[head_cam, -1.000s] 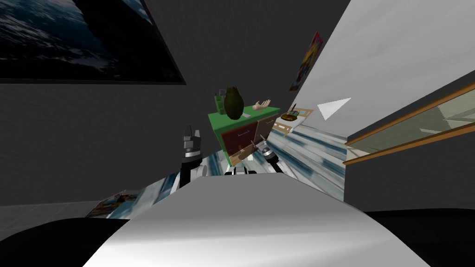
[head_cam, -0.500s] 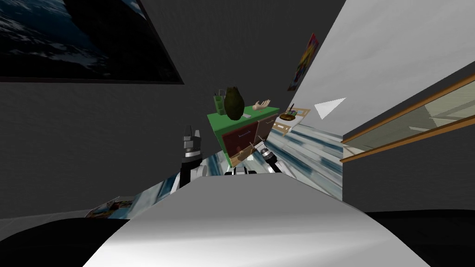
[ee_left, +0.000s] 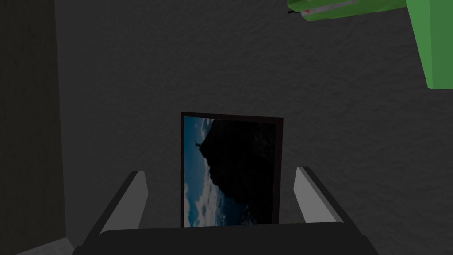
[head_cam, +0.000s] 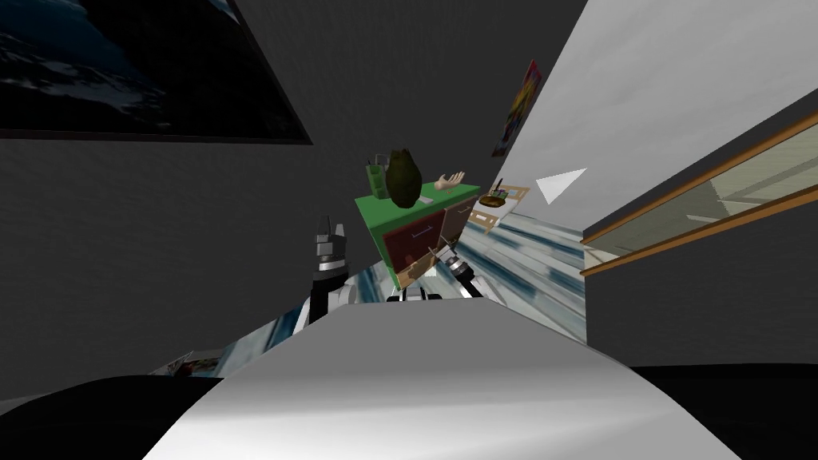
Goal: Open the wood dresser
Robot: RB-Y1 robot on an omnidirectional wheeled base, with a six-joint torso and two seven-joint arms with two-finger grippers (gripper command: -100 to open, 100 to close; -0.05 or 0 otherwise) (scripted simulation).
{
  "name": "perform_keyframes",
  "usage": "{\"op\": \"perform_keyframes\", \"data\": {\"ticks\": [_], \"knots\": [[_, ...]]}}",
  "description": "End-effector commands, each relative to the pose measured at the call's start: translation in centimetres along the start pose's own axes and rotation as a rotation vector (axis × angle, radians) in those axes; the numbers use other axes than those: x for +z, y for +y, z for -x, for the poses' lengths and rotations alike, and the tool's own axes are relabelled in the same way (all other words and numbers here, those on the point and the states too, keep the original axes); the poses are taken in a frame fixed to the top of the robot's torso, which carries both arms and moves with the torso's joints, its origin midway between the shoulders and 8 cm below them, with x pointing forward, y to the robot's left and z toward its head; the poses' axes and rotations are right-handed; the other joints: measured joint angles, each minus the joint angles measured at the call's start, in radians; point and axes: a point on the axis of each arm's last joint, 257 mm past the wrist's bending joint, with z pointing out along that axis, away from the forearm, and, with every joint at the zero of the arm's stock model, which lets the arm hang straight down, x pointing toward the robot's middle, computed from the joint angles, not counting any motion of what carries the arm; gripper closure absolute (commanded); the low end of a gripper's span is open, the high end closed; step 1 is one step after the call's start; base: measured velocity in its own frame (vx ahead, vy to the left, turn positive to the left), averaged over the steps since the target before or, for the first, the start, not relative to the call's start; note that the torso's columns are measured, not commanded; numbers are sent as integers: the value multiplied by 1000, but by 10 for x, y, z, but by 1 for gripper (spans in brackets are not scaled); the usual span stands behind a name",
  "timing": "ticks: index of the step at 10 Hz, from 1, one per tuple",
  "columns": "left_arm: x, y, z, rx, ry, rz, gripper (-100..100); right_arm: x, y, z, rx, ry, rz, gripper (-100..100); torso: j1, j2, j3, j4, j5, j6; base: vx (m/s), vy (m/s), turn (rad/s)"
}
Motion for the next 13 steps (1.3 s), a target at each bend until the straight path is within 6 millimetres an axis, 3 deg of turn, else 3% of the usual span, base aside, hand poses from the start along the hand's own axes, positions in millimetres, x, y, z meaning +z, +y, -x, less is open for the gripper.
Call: {"op": "perform_keyframes", "data": {"ticks": [1,9,13], "knots": [[0,0,0,0,0,0,0,2,13,-4,-85,-3,30,-100,0,0,0,0,0,0,26,47,-64],[0,0,0,0,0,0,0,11,43,-6,-271,-21,79,-100,1,0,0,0,0,0,23,41,-48],[0,0,0,0,0,0,0,28,67,6,-349,-42,73,-100,0,0,0,0,0,0,30,50,-57]]}}
